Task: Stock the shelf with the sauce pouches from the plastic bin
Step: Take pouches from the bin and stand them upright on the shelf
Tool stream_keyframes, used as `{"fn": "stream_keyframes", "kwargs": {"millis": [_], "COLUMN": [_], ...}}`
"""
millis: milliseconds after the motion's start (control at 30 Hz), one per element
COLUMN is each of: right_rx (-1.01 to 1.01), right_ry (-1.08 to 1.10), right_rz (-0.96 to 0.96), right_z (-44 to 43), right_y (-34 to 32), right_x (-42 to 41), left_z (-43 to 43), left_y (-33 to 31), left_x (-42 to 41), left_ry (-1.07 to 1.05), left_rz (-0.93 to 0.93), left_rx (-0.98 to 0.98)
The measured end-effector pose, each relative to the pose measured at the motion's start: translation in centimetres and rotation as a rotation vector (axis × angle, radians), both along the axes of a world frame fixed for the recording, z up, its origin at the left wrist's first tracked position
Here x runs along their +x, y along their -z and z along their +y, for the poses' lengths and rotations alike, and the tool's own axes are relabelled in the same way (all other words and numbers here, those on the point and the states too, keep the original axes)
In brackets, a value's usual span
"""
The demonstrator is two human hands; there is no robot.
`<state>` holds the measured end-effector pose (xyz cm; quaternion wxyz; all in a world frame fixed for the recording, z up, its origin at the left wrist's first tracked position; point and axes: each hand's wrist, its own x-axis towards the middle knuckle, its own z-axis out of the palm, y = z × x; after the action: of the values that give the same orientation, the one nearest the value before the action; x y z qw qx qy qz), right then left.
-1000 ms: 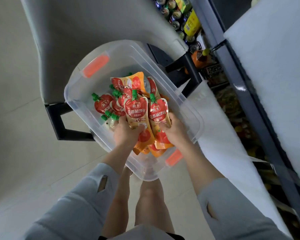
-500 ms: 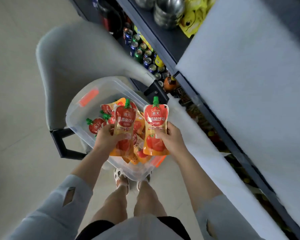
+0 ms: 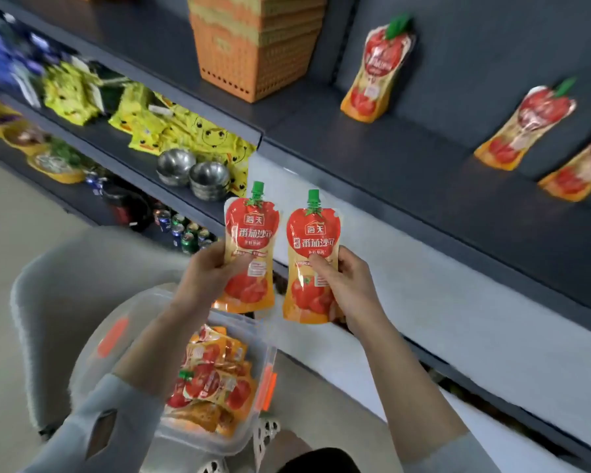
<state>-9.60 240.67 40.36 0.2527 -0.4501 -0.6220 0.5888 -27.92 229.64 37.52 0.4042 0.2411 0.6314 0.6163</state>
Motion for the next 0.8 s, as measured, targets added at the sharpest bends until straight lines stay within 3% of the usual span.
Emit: {"fn": "stream_keyframes", "kwargs": {"millis": [133,433,800], "right_rx": [0.135,0.376,0.455], "right_ry": [0.067,0.143,0.241], "right_rz": [0.079,0.087,-0.077], "right_z": [2.8,13.3,27.5], "right_y": [-5.3,-14.3,-13.0], "right_x": [1.4,1.7,-5.6], "left_z": [4.0,13.6,22.1], "left_y": [-5.2,-12.9,-13.9], "left_x": [-0.1,-1.3,-4.9], "left_ry": [0.096,0.082,-0.022], "left_rz": [0.048,0.133,0.118], "left_rx": [0.135,0.264,0.227]}}
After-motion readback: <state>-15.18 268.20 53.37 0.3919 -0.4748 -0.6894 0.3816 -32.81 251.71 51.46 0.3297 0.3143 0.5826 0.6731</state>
